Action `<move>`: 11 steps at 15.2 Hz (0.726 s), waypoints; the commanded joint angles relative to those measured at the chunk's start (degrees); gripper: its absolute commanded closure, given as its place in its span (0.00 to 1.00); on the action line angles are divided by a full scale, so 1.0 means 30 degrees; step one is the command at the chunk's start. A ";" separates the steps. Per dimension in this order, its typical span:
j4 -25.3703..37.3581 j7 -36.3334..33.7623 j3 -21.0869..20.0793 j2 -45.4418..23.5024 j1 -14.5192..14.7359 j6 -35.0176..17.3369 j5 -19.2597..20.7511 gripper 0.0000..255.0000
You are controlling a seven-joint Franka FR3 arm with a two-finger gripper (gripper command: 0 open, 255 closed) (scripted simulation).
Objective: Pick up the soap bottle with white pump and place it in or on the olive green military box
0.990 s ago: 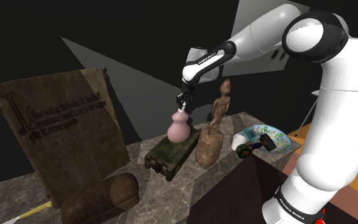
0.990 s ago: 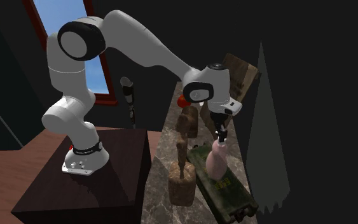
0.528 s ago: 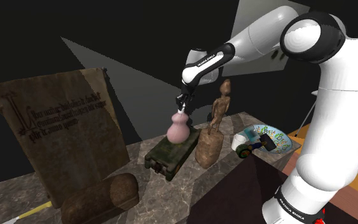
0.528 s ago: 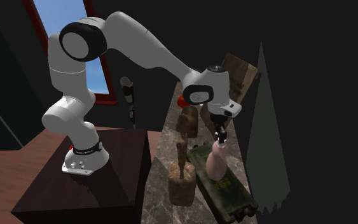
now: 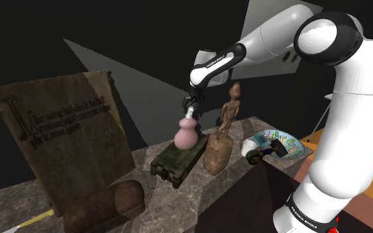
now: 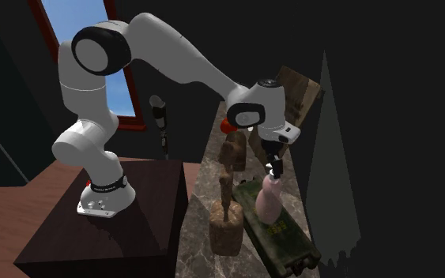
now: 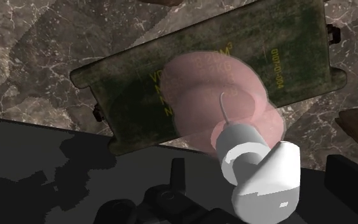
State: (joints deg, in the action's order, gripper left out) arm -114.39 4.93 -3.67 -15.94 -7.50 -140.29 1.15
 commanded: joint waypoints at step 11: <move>0.0179 0.0093 -0.0048 0.1455 -0.0051 0.1628 -0.0142 0.00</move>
